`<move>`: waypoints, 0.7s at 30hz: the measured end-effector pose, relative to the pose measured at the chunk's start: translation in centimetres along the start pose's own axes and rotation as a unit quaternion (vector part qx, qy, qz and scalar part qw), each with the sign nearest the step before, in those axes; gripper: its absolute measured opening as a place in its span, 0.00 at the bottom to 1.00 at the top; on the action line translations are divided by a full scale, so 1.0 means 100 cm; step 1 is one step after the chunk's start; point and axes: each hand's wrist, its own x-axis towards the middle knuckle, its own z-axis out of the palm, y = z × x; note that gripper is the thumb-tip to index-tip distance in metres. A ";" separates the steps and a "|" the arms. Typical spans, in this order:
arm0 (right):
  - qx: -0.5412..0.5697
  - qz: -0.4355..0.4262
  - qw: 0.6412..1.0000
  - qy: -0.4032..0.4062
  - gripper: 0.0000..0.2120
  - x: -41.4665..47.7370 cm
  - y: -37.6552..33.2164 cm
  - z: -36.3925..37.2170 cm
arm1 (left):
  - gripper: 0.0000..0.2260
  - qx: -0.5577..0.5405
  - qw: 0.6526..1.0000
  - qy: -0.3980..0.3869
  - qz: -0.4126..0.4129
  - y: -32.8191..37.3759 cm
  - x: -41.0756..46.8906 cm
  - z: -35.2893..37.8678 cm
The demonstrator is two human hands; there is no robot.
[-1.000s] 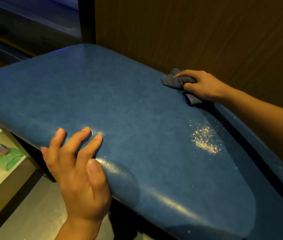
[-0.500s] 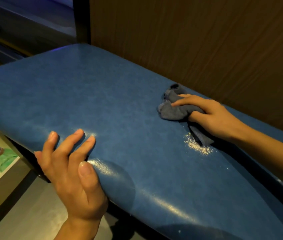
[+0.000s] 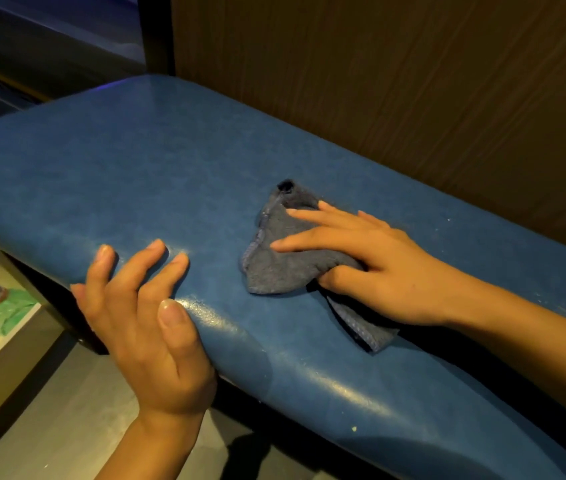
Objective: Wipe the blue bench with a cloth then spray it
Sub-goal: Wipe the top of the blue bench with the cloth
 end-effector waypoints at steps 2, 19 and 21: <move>-0.018 -0.015 1.000 -0.002 0.26 -0.003 -0.005 0.004 | 0.28 0.011 1.000 -0.007 -0.006 0.002 0.000 -0.001; -0.077 -0.130 0.988 0.032 0.19 -0.026 -0.034 0.042 | 0.30 0.010 0.999 -0.049 0.002 0.003 0.004 -0.011; -0.087 -0.144 0.985 0.032 0.16 -0.032 -0.029 0.045 | 0.27 -0.014 0.999 -0.050 -0.010 0.001 0.003 -0.012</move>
